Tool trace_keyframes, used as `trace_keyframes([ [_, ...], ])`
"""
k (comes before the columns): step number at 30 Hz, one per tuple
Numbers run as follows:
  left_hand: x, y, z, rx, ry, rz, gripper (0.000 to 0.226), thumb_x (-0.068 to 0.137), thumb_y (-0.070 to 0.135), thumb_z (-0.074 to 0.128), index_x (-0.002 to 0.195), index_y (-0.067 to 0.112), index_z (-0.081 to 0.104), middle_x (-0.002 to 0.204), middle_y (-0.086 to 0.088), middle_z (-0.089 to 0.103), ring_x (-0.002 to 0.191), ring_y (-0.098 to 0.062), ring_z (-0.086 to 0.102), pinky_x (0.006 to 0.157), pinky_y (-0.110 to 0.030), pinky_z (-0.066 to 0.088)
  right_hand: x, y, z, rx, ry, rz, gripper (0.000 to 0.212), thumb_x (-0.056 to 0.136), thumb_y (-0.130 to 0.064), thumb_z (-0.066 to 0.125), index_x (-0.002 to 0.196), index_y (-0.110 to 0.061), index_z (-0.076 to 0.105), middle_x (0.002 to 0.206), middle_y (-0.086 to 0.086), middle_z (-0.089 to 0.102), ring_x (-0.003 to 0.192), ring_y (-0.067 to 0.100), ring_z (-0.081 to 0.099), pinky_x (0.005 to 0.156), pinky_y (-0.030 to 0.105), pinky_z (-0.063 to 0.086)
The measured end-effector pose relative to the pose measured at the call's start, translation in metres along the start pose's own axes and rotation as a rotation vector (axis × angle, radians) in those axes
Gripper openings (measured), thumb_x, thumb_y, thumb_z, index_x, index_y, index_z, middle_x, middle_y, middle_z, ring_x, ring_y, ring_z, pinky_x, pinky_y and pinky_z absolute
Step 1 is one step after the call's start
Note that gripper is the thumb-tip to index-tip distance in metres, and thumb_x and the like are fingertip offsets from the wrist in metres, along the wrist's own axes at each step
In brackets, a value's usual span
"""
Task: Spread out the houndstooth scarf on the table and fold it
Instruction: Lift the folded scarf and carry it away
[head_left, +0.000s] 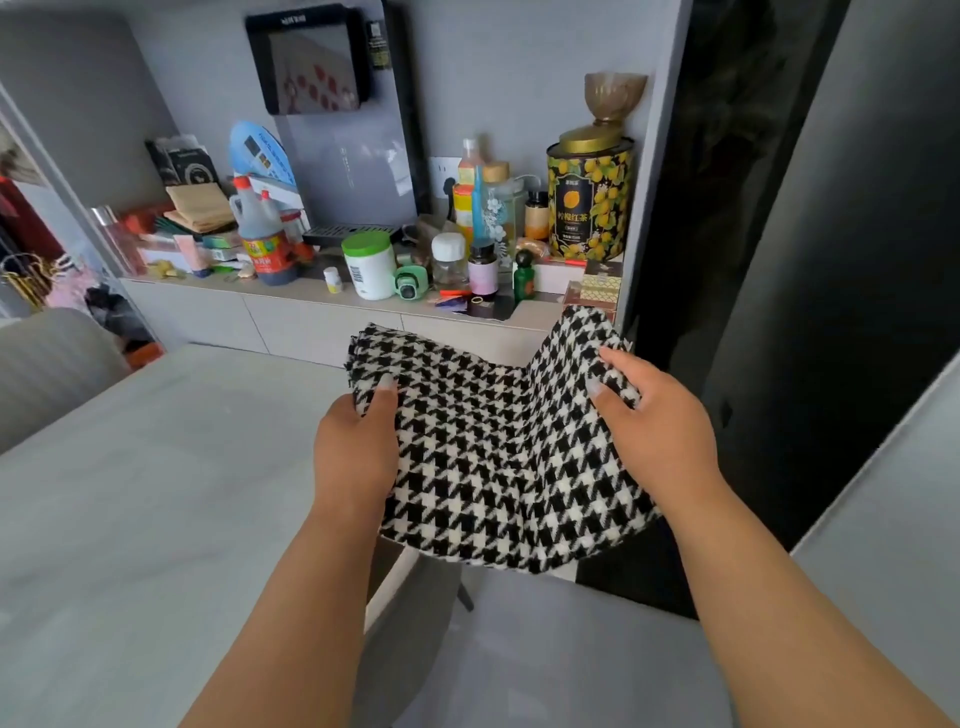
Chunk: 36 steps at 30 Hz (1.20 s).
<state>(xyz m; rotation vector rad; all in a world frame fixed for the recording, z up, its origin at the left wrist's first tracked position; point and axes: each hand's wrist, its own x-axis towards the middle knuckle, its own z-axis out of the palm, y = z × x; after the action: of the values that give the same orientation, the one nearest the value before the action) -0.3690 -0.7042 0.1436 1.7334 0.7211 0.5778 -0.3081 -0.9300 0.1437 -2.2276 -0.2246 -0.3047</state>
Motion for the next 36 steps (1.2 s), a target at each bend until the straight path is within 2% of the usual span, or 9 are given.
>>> trace_keyframes([
  [5, 0.050, -0.003, 0.000, 0.033, 0.096, -0.032, 0.048, 0.093, 0.050, 0.048, 0.093, 0.003, 0.059, 0.085, -0.011, 0.064, 0.076, -0.025, 0.059, 0.076, -0.041, 0.051, 0.052, -0.014, 0.039, 0.026, -0.081, -0.051, 0.043, 0.095, -0.039, 0.052, 0.138, -0.036, 0.048, 0.143, -0.008, 0.049, 0.127, 0.015, 0.049, 0.100, 0.034, 0.042],
  [11, 0.120, -0.007, -0.005, 0.041, 0.159, -0.059, 0.046, 0.093, 0.050, 0.047, 0.085, 0.005, 0.056, 0.080, -0.010, 0.059, 0.072, -0.025, 0.056, 0.067, -0.037, 0.047, 0.109, -0.035, 0.094, 0.032, -0.137, -0.098, 0.042, 0.095, -0.038, 0.052, 0.137, -0.034, 0.049, 0.140, -0.006, 0.052, 0.119, 0.016, 0.054, 0.092, 0.028, 0.042],
  [15, 0.166, -0.012, -0.015, 0.045, 0.189, -0.059, 0.046, 0.092, 0.050, 0.049, 0.090, 0.005, 0.059, 0.084, -0.010, 0.063, 0.079, -0.029, 0.060, 0.072, -0.038, 0.048, 0.137, -0.052, 0.133, 0.036, -0.160, -0.097, 0.041, 0.095, -0.040, 0.050, 0.136, -0.034, 0.050, 0.134, -0.005, 0.057, 0.101, 0.014, 0.058, 0.083, 0.027, 0.042],
  [18, 0.190, -0.016, -0.021, 0.064, 0.218, -0.075, 0.044, 0.093, 0.049, 0.048, 0.084, 0.007, 0.056, 0.079, -0.008, 0.060, 0.073, -0.025, 0.056, 0.066, -0.035, 0.044, 0.151, -0.060, 0.162, 0.038, -0.187, -0.100, 0.040, 0.095, -0.040, 0.050, 0.135, -0.034, 0.050, 0.133, -0.005, 0.058, 0.103, 0.014, 0.058, 0.086, 0.028, 0.043],
  [21, 0.209, -0.023, -0.028, 0.091, 0.240, -0.095, 0.043, 0.093, 0.049, 0.049, 0.080, 0.009, 0.054, 0.075, -0.006, 0.056, 0.068, -0.022, 0.052, 0.062, -0.034, 0.041, 0.161, -0.066, 0.187, 0.023, -0.240, -0.090, 0.038, 0.096, -0.041, 0.048, 0.134, -0.036, 0.049, 0.127, -0.006, 0.061, 0.091, 0.012, 0.056, 0.077, 0.027, 0.041],
  [25, 0.232, -0.035, -0.036, 0.112, 0.272, -0.139, 0.037, 0.092, 0.047, 0.051, 0.088, 0.011, 0.060, 0.080, -0.004, 0.064, 0.075, -0.024, 0.061, 0.074, -0.039, 0.050, 0.171, -0.070, 0.216, 0.025, -0.334, -0.099, 0.035, 0.098, -0.037, 0.044, 0.133, -0.041, 0.045, 0.118, -0.008, 0.061, 0.093, 0.012, 0.056, 0.072, 0.027, 0.037],
  [27, 0.242, -0.043, -0.038, 0.127, 0.274, -0.176, 0.030, 0.091, 0.044, 0.053, 0.087, 0.016, 0.060, 0.083, -0.005, 0.066, 0.080, -0.026, 0.063, 0.079, -0.042, 0.053, 0.177, -0.068, 0.230, 0.023, -0.395, -0.090, 0.033, 0.099, -0.034, 0.042, 0.131, -0.043, 0.045, 0.101, -0.008, 0.062, 0.079, 0.009, 0.054, 0.064, 0.028, 0.038],
  [30, 0.257, -0.058, -0.041, 0.141, 0.262, -0.232, 0.024, 0.085, 0.042, 0.057, 0.083, 0.019, 0.061, 0.085, -0.007, 0.069, 0.080, -0.030, 0.066, 0.081, -0.047, 0.055, 0.186, -0.061, 0.251, -0.007, -0.511, -0.076, 0.030, 0.099, -0.025, 0.039, 0.123, -0.041, 0.049, 0.068, -0.011, 0.046, 0.054, 0.007, 0.044, 0.050, 0.026, 0.031],
  [36, 0.296, -0.087, -0.036, 0.277, 0.186, -0.289, 0.018, 0.086, 0.027, 0.057, 0.090, 0.010, 0.061, 0.078, -0.009, 0.063, 0.079, -0.032, 0.061, 0.075, -0.042, 0.050, 0.200, -0.043, 0.290, -0.036, -0.750, -0.046, 0.028, 0.098, -0.019, 0.041, 0.107, -0.031, 0.064, 0.078, -0.005, 0.059, 0.041, 0.010, 0.040, 0.047, 0.026, 0.036],
])
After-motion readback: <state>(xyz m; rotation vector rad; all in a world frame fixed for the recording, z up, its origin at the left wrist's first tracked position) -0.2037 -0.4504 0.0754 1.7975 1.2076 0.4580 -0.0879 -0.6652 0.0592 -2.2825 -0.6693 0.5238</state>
